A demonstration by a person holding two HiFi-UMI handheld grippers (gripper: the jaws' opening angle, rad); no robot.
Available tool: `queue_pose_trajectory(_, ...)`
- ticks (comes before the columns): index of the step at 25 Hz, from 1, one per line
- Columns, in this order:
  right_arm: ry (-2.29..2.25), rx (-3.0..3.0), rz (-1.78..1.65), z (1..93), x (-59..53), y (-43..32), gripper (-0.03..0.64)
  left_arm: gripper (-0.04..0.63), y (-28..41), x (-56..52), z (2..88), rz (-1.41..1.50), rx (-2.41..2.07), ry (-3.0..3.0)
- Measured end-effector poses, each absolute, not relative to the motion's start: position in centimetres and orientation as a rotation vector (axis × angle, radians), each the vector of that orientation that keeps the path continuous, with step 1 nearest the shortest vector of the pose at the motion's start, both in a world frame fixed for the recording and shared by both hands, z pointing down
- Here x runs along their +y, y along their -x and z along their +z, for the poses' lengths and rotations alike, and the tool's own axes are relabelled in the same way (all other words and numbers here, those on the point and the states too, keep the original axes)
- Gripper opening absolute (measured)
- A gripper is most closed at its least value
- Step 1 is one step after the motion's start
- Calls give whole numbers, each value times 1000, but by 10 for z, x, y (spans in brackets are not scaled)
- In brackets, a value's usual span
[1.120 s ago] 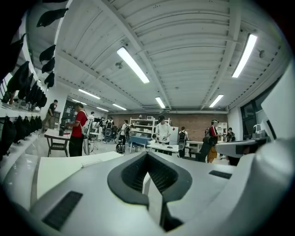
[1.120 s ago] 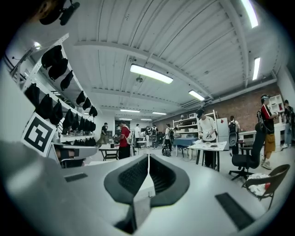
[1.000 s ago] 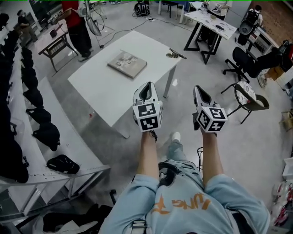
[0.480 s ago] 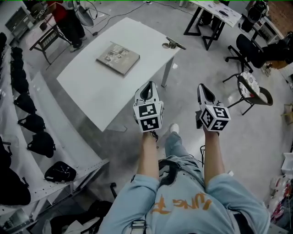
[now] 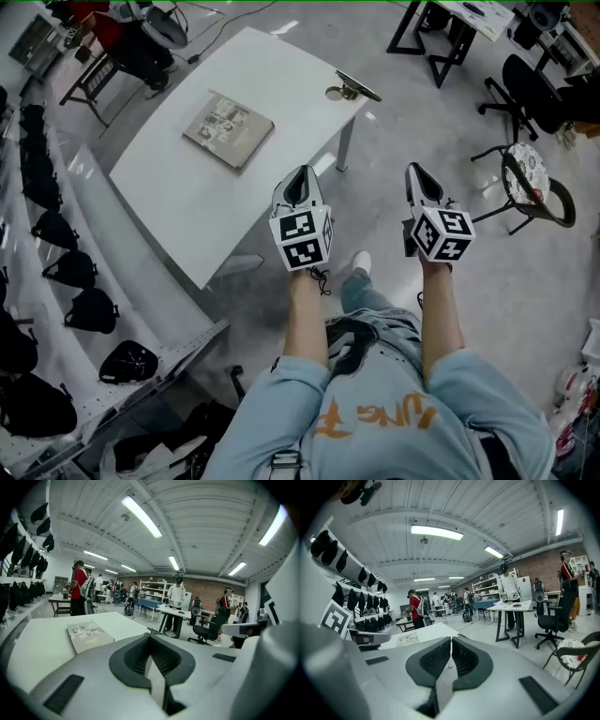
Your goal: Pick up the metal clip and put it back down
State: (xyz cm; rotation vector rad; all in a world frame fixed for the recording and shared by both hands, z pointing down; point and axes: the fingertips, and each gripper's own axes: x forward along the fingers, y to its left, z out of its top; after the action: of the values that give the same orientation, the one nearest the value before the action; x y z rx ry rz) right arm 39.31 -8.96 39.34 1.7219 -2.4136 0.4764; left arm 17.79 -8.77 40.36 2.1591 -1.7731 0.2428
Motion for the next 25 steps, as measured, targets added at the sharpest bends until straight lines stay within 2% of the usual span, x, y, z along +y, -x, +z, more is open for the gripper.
queue_pose_trajectory(11,-1680,-2485,431,380,-187,-453,31,9,-246,-163,388,175,-1810,-2168)
queue_pose_trajectory(25,-1574,-2501,463,407,-230,-437,32,9,-236,-205,423,204,-1835,-2065)
